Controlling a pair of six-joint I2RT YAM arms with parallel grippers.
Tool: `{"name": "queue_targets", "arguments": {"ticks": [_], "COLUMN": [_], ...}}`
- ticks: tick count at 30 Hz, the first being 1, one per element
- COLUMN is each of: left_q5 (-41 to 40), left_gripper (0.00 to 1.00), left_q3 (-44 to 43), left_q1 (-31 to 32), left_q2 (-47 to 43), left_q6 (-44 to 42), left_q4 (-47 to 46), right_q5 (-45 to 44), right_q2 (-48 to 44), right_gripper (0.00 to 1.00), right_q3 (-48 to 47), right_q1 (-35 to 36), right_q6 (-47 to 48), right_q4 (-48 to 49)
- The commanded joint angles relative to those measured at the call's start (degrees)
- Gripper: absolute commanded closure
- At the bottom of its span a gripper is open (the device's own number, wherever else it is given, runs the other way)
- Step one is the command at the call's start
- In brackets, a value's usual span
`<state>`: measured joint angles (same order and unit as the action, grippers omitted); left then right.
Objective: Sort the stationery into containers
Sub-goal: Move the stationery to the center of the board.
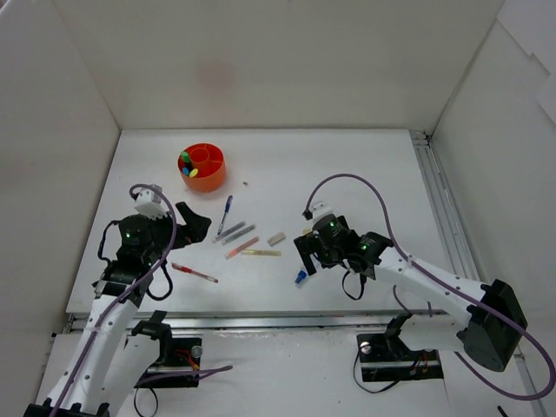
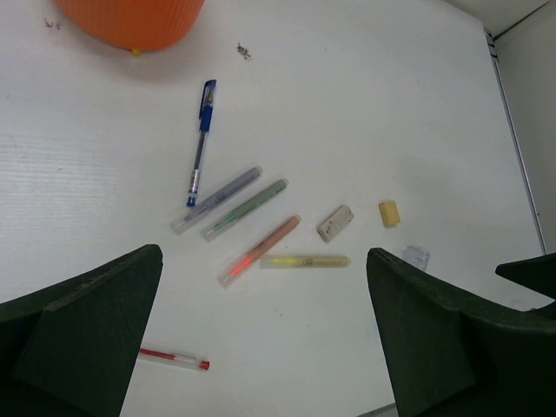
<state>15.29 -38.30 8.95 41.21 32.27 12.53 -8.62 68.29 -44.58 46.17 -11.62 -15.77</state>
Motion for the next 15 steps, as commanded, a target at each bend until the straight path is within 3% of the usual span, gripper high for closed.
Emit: {"name": "queue_targets", "arguments": {"ticks": [1, 4, 10, 15], "left_q5": [-1.3, -1.7, -3.1, -4.7], "left_gripper": [0.0, 0.0, 0.0, 0.0], "left_q3": [0.2, 0.6, 0.2, -0.1], "left_q1": [0.4, 0.4, 0.4, 0.4], "left_q2": [-3.9, -5.8, -6.6, -6.1], "left_q6": [0.7, -0.1, -1.1, -1.5], "left_q4": [1.4, 1.1, 2.4, 2.9], "right_q5": [1.6, 5.0, -0.3, -3.7], "right_q2": [0.8, 5.0, 17.5, 20.8], "right_gripper": [0.02, 0.02, 0.02, 0.02], "right_q3": [-3.5, -4.6, -11.1, -12.2], "right_q1": [0.3, 0.6, 1.9, 3.6], "right_q6": [-2.5, -3.1, -6.0, -7.4], "right_q4": [-5.2, -6.7, -13.9, -13.0]}}
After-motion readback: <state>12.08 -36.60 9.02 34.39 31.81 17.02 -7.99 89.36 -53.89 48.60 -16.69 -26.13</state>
